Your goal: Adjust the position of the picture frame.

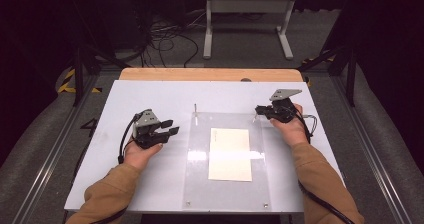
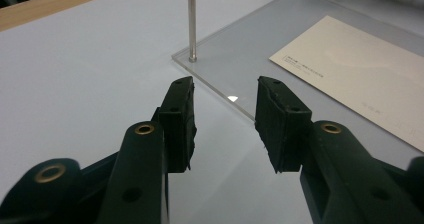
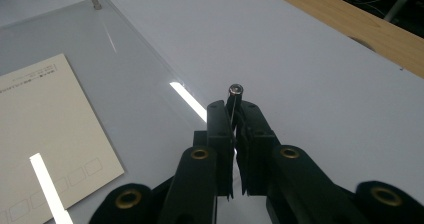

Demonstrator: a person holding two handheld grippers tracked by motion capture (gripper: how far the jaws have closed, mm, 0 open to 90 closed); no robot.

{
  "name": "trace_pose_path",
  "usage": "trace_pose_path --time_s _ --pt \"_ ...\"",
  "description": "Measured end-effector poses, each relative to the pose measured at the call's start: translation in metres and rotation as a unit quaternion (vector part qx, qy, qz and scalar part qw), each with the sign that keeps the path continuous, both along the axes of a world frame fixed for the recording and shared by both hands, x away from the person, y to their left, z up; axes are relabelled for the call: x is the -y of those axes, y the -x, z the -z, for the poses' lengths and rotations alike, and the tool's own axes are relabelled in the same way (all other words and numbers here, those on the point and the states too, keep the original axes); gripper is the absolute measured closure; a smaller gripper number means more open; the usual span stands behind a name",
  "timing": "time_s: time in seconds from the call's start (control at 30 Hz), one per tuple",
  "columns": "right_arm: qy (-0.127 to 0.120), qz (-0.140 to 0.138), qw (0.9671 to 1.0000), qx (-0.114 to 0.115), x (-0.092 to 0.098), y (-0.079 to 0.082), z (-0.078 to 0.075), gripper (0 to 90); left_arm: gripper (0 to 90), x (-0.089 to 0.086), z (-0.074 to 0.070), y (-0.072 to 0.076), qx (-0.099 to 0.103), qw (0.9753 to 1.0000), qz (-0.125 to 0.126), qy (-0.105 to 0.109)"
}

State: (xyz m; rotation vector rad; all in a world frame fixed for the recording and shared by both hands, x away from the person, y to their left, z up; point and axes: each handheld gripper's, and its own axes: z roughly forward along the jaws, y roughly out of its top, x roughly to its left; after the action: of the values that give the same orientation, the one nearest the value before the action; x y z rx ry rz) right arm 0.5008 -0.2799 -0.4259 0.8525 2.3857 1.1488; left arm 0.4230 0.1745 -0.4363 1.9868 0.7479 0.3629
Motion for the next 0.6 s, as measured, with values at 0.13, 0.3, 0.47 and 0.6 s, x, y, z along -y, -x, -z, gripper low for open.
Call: trace_pose_path --time_s 0.13,0.3,0.47,0.6 --pt "-0.007 -0.004 1.0000 -0.003 0.001 -0.002 0.001 84.7 59.6 -0.001 0.001 0.002 -0.001 1.0000 0.001 -0.003" --pt "-0.001 -0.010 0.9999 0.004 -0.005 -0.008 0.002 83.5 59.6 0.000 0.000 0.003 -0.002 1.0000 -0.001 0.002" --pt "-0.018 -0.015 0.9997 -0.008 -0.002 -0.012 0.003 84.4 59.5 0.000 0.002 0.003 -0.005 1.0000 -0.001 0.003" --pt "-0.014 -0.023 0.9996 -0.012 -0.003 -0.016 0.003 84.2 59.5 0.001 0.000 0.004 0.000 1.0000 0.005 0.001"
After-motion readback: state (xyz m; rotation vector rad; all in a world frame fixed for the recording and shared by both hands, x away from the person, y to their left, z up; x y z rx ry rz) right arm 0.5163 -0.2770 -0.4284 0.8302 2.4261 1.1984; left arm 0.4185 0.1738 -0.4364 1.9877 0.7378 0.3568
